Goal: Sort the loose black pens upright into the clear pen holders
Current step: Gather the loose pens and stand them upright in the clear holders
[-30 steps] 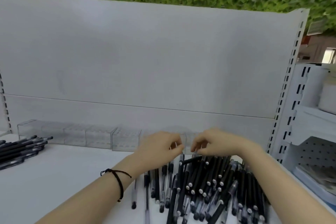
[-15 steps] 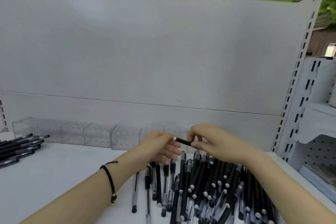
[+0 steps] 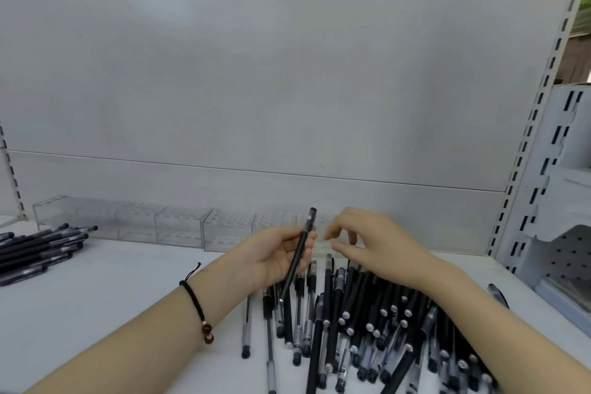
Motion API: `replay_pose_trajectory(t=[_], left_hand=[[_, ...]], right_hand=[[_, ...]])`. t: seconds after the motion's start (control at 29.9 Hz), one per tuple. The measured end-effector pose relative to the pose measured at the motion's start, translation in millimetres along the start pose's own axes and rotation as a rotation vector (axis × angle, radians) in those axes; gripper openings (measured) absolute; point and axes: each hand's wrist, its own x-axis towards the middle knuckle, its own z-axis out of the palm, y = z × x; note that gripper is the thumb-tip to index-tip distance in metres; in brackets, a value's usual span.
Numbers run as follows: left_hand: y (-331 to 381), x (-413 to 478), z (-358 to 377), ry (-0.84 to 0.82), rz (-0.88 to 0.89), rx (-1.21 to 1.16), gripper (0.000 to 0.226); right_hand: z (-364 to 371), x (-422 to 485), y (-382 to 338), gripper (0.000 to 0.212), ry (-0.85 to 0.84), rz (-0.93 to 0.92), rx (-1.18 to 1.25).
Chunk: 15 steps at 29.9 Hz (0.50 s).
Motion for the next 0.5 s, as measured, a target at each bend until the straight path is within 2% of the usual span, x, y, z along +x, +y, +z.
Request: replay_pose_trajectory(t=[0.1, 0.27, 0.4, 0.5], left_hand=[[1, 1, 0, 0.004, 0.019, -0.050, 0.025], [-1, 0, 2, -0.009, 0.095, 0.002, 0.024], [-3, -1, 6, -0.028, 0.110, 0.006, 0.022], [-6, 1, 7, -0.024, 0.126, 0.020, 0.021]], right_hand=[[3, 0, 6, 0.006, -0.061, 0.146, -0.009], [12, 3, 1, 0.032, -0.163, 0.356, -0.004], [15, 11, -15, 0.054, -0.154, 0.500, -0.234], [18, 14, -30, 0.054, -0.180, 0.536, -0.330]])
